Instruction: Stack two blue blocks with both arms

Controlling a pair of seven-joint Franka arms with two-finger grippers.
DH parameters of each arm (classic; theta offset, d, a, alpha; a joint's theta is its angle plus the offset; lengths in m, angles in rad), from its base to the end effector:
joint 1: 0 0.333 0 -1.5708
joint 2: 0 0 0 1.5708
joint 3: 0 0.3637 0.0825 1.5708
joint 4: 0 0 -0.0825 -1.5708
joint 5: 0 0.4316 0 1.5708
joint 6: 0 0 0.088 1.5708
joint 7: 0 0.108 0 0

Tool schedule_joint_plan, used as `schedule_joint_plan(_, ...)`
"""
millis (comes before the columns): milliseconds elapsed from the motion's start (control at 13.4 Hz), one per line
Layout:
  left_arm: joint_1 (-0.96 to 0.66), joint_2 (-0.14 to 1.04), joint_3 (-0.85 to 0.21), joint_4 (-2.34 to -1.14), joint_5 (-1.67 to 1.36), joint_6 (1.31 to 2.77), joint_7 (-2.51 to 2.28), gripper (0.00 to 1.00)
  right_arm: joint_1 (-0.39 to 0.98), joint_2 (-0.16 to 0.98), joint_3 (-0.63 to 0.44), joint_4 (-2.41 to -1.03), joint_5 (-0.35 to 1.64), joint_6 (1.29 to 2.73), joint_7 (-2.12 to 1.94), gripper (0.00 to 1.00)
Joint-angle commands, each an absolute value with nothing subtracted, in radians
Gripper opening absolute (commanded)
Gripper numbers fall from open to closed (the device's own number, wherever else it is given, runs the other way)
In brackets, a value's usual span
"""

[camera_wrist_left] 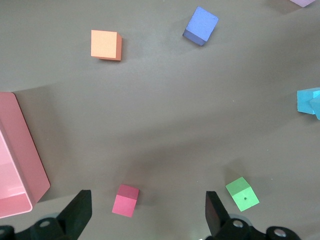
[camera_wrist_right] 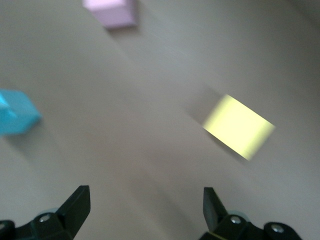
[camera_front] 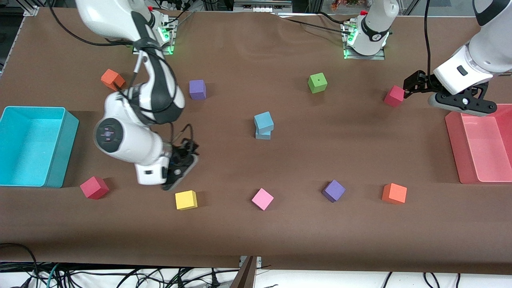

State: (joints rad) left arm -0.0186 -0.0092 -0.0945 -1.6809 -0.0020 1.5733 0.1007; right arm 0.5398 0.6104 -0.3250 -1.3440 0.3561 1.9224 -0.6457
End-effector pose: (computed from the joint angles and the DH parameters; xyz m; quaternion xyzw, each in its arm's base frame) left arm 0.5900 -0.0675 0.6199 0.9931 -0.1065 -0.0492 0.0003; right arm 0.7525 0.2489 0.4060 -0.9199 -0.3848 -0.0162 0.0732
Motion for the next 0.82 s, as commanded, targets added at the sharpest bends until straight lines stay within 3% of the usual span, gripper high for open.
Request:
schedule_joint_plan(0,0.028,-0.015,-0.126,-1.681,-0.023,1.574,0.106,1.00,0.421,0.442,-0.308,-1.495,0.314,1.904,-0.652,1.00)
schedule_joint_plan(374,0.035,-0.020,-0.123,-1.689,-0.020,1.580,0.106,1.00,0.241,0.303,-0.275,-1.516,0.134,1.853,-0.650,1.00)
schedule_joint_plan(599,0.026,-0.090,-0.121,-1.785,-0.017,1.629,0.106,1.00,0.143,0.189,-0.270,-1.525,0.127,1.830,-0.650,1.00)
schedule_joint_plan(748,0.022,-0.092,-0.120,-1.789,-0.015,1.637,0.106,1.00,0.100,0.149,-0.270,-1.528,0.121,1.807,-0.644,1.00)
